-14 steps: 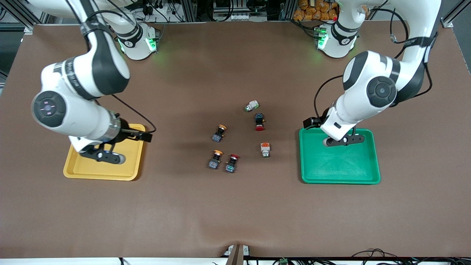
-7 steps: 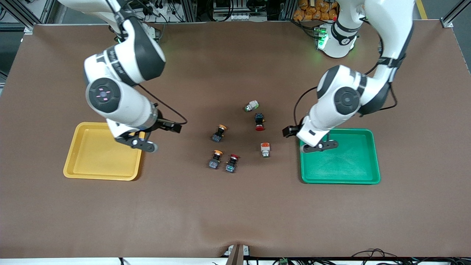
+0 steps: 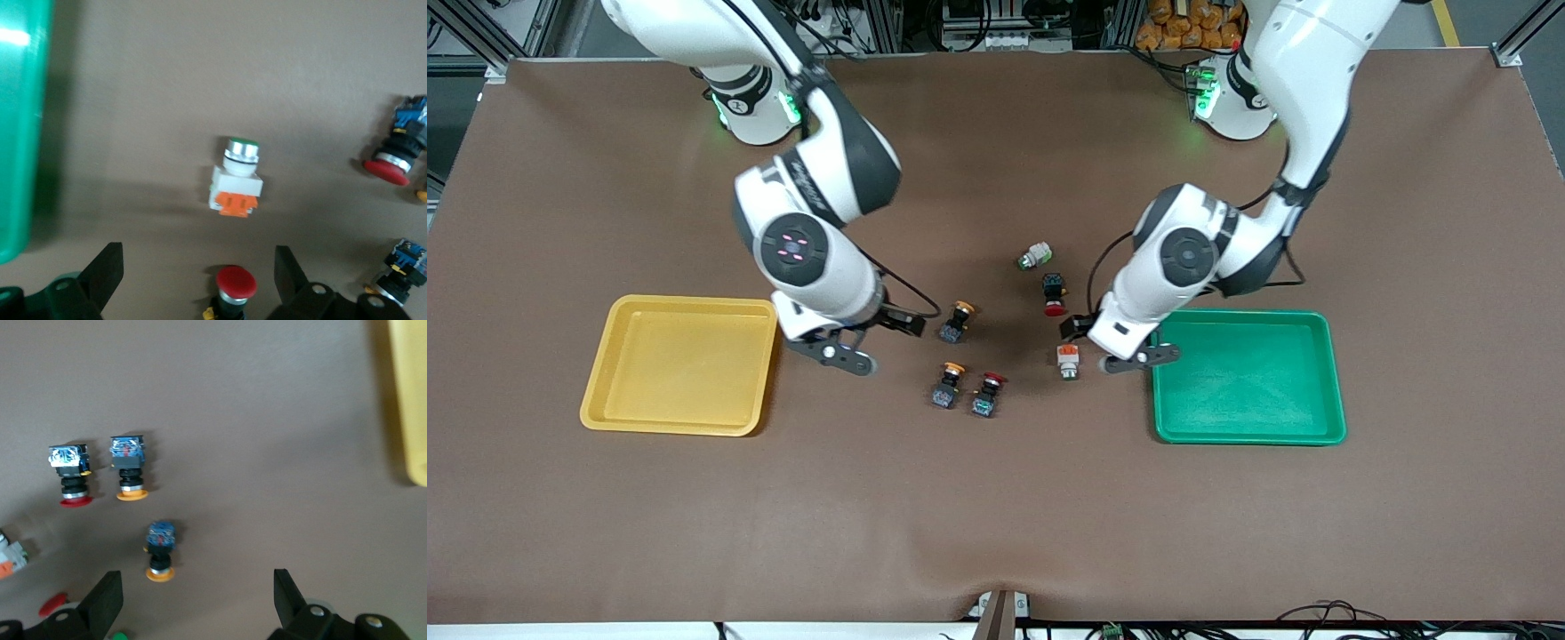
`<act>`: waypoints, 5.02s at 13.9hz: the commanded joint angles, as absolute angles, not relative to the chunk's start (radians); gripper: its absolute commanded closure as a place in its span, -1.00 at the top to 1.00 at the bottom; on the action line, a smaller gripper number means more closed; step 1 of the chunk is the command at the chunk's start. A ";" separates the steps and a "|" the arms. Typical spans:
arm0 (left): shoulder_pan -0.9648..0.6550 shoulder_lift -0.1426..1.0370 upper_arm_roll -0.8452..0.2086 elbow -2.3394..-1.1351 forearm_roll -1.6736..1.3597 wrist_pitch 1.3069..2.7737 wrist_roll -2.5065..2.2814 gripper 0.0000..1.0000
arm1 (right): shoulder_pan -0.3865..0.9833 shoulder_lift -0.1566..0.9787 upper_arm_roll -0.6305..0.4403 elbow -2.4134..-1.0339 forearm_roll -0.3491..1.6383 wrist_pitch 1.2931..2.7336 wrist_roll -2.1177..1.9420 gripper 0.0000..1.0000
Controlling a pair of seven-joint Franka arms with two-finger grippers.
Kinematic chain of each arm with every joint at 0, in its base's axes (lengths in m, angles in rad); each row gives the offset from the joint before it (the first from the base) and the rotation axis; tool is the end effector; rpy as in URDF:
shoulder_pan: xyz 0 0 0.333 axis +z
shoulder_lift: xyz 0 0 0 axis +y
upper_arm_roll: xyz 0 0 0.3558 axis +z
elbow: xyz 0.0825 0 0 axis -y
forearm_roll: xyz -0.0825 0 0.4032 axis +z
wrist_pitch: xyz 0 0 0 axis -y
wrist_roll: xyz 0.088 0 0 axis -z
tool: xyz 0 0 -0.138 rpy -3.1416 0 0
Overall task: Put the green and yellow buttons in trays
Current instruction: 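Grasp the white button with the left gripper, the yellow one with the right, then place the white button in the green tray while the right gripper drops its, then reach the left gripper to the green button while the right gripper withdraws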
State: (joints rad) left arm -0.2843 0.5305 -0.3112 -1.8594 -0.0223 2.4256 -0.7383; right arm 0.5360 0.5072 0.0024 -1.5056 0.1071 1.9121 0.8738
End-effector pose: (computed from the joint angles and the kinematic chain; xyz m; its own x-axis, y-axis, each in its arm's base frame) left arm 0.5716 -0.3720 0.2408 0.9777 0.1962 -0.0751 0.2061 -0.9650 0.1619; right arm 0.6116 0.3775 0.3604 0.9203 -0.3651 -0.1406 -0.3667 -0.9302 0.0157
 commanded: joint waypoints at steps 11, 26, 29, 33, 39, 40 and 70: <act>-0.336 0.716 -0.278 -1.762 0.149 2.611 -0.799 0.88 | 0.644 0.551 -0.005 -1.827 0.118 2.465 0.925 1.00; -0.301 0.675 -0.275 -1.756 0.167 2.567 -0.798 -1.00 | 0.738 0.623 -0.003 -1.861 0.121 2.565 1.201 1.00; -0.261 0.599 -0.276 -1.759 0.169 2.439 -0.785 -1.00 | 0.752 0.633 -0.005 -1.859 0.121 2.566 1.209 -0.77; -0.200 0.534 -0.275 -1.844 0.172 2.353 -0.738 -1.00 | 0.746 0.624 -0.005 -1.850 0.120 2.554 1.220 -1.00; -0.106 0.519 -0.276 -1.919 0.206 2.410 -0.627 -1.00 | 0.651 0.462 -0.011 -1.850 0.115 2.437 1.079 -1.00; -0.106 0.525 -0.275 -1.919 0.207 2.411 -0.626 -1.00 | 0.625 0.427 -0.011 -1.850 0.115 2.374 1.030 -1.00; -0.159 0.494 -0.624 -1.911 0.245 2.139 -1.102 1.00 | -0.199 0.474 0.011 -1.806 0.219 2.093 -0.319 1.00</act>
